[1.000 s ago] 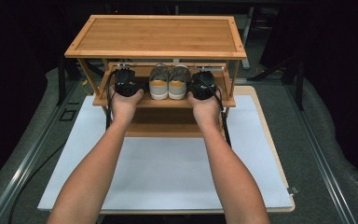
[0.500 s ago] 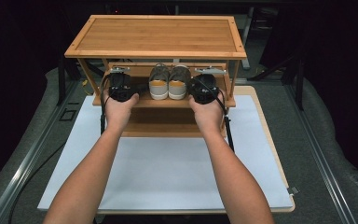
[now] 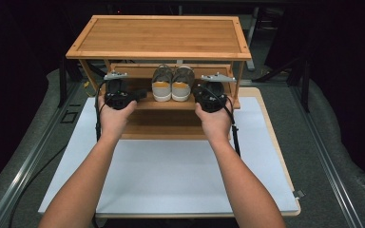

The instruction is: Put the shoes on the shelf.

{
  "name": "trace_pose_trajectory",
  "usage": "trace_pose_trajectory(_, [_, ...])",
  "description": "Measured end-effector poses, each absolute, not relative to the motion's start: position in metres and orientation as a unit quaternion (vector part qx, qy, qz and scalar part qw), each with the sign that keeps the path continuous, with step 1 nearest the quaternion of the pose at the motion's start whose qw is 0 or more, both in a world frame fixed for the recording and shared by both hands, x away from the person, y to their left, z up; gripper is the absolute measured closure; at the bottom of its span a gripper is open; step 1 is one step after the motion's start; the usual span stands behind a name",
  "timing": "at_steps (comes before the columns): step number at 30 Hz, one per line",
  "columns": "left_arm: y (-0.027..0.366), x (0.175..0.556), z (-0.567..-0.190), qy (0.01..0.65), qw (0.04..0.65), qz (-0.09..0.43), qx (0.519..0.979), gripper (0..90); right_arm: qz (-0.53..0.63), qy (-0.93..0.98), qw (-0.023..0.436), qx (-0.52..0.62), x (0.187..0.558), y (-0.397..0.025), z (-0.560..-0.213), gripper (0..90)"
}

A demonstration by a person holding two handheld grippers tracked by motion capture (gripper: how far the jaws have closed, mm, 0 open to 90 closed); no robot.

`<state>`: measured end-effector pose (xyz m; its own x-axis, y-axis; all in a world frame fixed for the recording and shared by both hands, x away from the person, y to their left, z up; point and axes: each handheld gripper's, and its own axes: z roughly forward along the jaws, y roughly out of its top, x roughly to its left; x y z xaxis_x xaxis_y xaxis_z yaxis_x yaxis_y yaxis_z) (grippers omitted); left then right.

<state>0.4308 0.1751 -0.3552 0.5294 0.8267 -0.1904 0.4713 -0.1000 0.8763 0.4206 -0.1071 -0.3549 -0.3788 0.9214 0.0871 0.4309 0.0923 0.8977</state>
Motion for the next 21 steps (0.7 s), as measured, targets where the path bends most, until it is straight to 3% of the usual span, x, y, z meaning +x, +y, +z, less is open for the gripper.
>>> trace_pose_trajectory(21, [0.204,0.364,-0.357,0.401,0.488,0.174,0.756,87.7,0.481,0.722,0.244,0.433,0.346,-0.129,-0.354,87.3])
